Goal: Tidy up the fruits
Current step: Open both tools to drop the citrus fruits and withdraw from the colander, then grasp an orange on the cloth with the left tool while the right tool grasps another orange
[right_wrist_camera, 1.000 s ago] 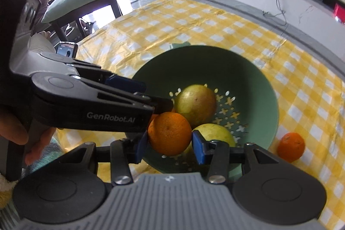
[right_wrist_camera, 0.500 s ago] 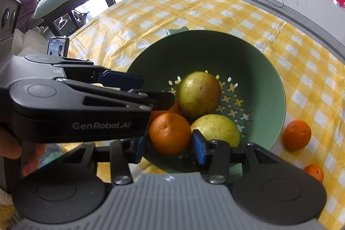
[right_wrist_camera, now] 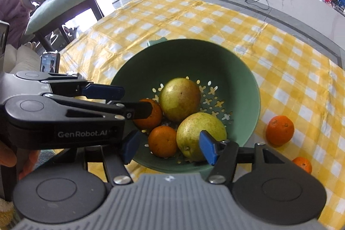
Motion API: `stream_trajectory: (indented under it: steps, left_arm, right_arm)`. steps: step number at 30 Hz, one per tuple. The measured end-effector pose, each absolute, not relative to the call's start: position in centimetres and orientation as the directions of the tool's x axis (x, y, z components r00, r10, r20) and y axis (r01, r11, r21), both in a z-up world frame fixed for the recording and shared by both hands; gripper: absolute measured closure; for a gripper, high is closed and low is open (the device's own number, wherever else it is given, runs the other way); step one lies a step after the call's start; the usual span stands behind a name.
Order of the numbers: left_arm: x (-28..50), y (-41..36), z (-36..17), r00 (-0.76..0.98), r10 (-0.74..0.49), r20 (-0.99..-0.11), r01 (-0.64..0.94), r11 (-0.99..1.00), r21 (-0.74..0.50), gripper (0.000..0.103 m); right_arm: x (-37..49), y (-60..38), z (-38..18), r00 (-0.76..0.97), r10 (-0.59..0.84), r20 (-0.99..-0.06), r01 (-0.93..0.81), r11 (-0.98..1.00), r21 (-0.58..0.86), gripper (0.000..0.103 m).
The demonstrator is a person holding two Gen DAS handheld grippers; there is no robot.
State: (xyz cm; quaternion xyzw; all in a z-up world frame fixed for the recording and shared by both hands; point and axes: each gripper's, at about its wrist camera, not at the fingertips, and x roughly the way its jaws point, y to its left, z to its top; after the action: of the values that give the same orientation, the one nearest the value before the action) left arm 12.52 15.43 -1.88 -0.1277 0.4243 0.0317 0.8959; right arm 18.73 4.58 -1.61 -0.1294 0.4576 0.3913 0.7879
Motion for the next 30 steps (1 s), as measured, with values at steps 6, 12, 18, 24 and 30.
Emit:
stream_trajectory:
  steps: [6, 12, 18, 24, 30]
  left_arm:
    - [11.7, 13.5, 0.0, 0.660, -0.033, -0.750, -0.138, 0.976, -0.165, 0.042]
    - [10.2, 10.5, 2.0, 0.689, -0.040, -0.724, -0.081, 0.988, -0.132, 0.042]
    - [8.5, 6.8, 3.3, 0.728, -0.107, -0.677, 0.011, 0.989, -0.145, 0.042]
    - [7.5, 3.5, 3.0, 0.723, -0.197, -0.662, 0.121, 0.980, -0.160, 0.042]
    - [7.0, 1.9, 0.7, 0.692, -0.254, -0.676, 0.154, 0.966, -0.206, 0.042]
  right_arm:
    - [16.9, 1.9, 0.3, 0.342, 0.517, -0.785, -0.736, 0.666, 0.118, 0.043]
    - [14.8, -2.5, 2.0, 0.446, 0.534, -0.718, -0.699, 0.709, 0.094, 0.041]
    - [12.3, -7.6, 2.6, 0.549, 0.526, -0.650, -0.625, 0.775, 0.100, 0.038]
    - [9.9, -12.7, 1.8, 0.621, 0.486, -0.615, -0.513, 0.845, 0.149, 0.035]
    - [8.3, -16.7, -0.6, 0.671, 0.401, -0.624, -0.389, 0.907, 0.164, 0.034]
